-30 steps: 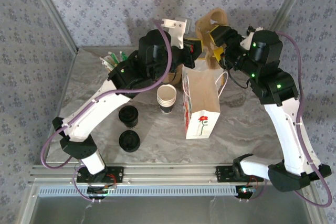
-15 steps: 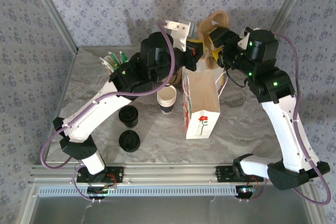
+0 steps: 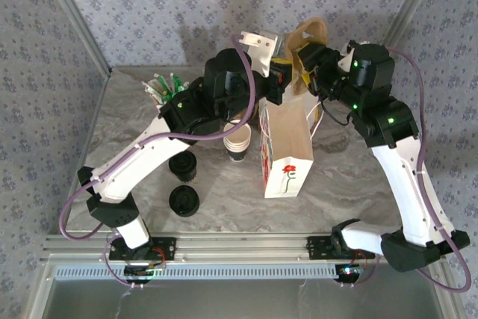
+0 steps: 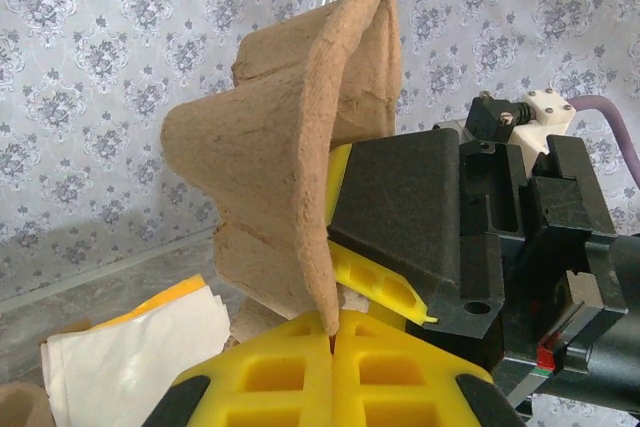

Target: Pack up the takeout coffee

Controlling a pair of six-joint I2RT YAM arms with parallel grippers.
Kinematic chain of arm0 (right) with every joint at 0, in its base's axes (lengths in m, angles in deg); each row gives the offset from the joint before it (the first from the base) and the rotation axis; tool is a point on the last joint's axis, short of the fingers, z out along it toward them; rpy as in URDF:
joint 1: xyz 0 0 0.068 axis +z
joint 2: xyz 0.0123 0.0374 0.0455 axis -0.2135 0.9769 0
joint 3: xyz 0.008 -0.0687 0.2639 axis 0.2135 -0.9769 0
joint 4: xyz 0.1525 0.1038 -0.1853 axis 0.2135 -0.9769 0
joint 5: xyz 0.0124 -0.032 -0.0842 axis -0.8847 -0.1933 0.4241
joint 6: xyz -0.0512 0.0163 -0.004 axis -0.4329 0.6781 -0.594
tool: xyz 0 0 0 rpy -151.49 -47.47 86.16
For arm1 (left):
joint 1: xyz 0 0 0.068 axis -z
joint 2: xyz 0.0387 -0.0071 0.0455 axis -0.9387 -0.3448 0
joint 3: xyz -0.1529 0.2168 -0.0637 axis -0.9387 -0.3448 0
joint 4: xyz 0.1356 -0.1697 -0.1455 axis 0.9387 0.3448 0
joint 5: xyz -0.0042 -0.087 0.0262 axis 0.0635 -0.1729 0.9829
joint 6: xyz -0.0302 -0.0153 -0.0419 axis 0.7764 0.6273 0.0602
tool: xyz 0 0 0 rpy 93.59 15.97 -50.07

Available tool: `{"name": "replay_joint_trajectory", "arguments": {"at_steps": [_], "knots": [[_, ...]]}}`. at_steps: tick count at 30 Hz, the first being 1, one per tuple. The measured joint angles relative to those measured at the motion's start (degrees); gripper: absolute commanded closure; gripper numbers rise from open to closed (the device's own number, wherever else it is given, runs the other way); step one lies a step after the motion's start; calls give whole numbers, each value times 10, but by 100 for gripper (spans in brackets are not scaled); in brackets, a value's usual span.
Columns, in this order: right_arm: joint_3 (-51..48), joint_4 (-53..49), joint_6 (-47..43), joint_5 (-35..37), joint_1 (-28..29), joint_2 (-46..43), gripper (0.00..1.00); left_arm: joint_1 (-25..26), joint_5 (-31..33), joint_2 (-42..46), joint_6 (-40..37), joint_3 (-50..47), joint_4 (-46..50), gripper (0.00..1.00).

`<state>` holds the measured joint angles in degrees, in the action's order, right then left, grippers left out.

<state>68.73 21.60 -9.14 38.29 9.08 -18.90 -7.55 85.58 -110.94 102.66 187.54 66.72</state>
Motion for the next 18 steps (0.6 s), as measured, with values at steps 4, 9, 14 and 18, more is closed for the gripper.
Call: {"name": "replay_joint_trajectory", "arguments": {"at_steps": [4, 9, 14, 18], "knots": [[-8, 5, 0, 1, 0, -4, 50, 0, 0, 0, -2, 0, 1, 100], [-14, 9, 2, 5, 0, -10, 52, 0, 0, 0, -2, 0, 2, 100], [-16, 10, 4, 5, 0, -14, 54, 0, 0, 0, -2, 1, 2, 98], [-17, 12, 4, 7, 0, -15, 54, 1, 0, 0, -2, 2, 2, 97]]}}
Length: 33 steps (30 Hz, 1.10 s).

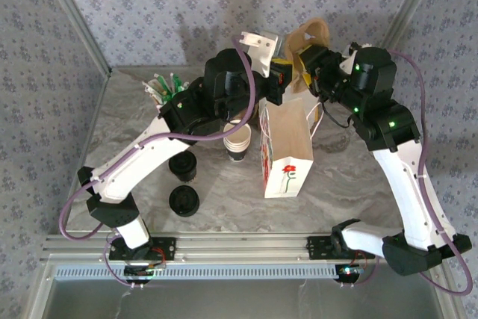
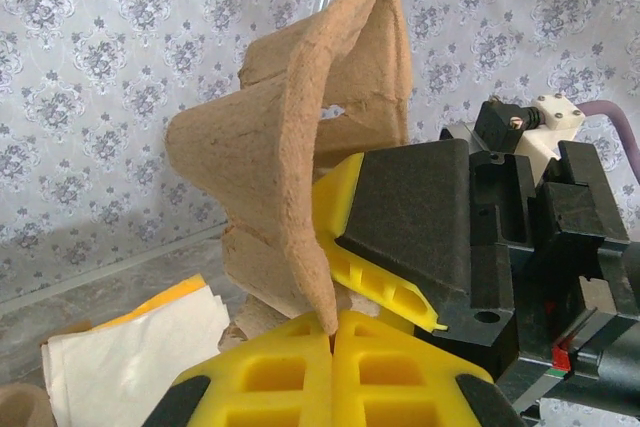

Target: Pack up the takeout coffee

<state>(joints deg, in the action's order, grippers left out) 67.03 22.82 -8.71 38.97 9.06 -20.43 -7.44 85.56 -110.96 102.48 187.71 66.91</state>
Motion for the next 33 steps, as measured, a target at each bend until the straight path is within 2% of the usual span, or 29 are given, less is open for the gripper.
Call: {"name": "replay_joint_trajectory", "arguments": {"at_steps": [10, 15, 24, 33], "knots": [[-10, 0, 2, 0, -1, -7, 56, 0, 2, 0, -10, 1, -4, 78], [-16, -2, 2, 1, -4, -9, 58, 0, 2, 0, -15, 1, -5, 77], [-18, -8, 2, 3, -8, -17, 56, 0, 14, 6, -25, -5, -11, 71], [-15, -67, -27, 15, -9, -48, 56, -5, 75, 116, -60, -117, -15, 66]]}}
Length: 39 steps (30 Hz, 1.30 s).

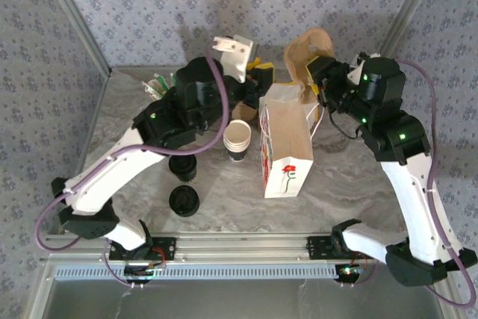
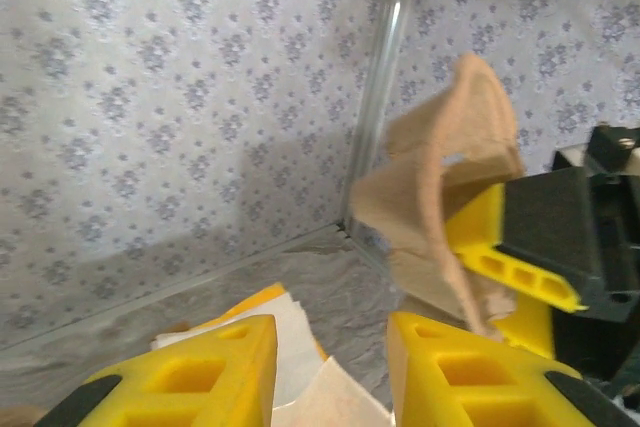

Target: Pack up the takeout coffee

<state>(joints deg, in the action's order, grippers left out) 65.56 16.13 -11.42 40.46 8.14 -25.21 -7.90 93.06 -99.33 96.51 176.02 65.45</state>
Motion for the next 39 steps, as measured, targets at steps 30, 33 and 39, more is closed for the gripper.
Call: {"name": "replay_joint_trajectory", "arguments": {"at_steps": [30, 33, 39], "knots": [[96, -222, -144, 28, -15, -86, 57, -164, -287, -332, -73, 359, 318, 35], [96, -233, -148, 28, -15, -96, 57, -164, -317, -366, -117, 388, 340, 35], [96, -241, -150, 28, -15, -103, 57, -164, -348, -378, -188, 388, 371, 36]]}}
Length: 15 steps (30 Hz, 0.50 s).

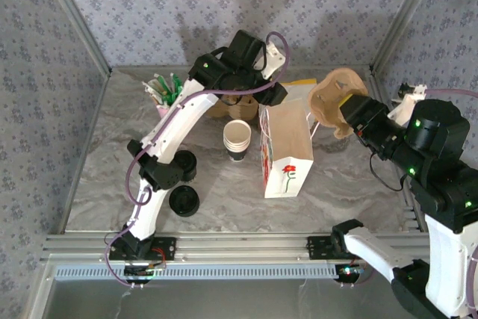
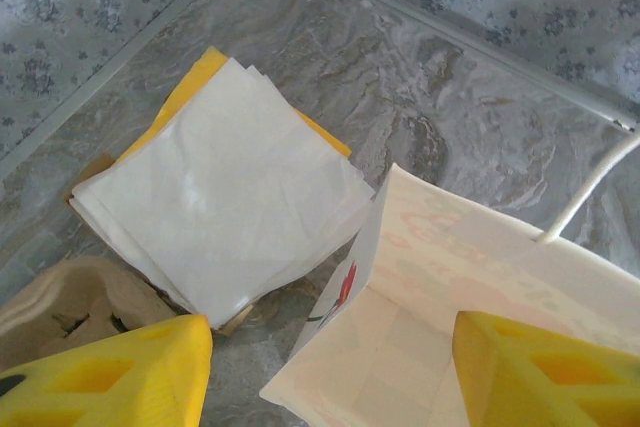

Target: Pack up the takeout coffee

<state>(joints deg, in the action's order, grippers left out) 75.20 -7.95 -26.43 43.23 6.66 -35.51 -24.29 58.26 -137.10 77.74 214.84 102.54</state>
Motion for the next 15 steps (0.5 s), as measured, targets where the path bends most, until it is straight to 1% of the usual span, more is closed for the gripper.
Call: {"name": "replay_joint_trajectory", "arguments": {"at_steps": [8, 15], "knots": [[-9, 0, 1, 0, 0, -18, 58, 16, 0, -2, -57, -3, 4, 36], [-16, 1, 3, 0, 0, -19, 58, 33, 11, -5, -72, -45, 12, 38]]}}
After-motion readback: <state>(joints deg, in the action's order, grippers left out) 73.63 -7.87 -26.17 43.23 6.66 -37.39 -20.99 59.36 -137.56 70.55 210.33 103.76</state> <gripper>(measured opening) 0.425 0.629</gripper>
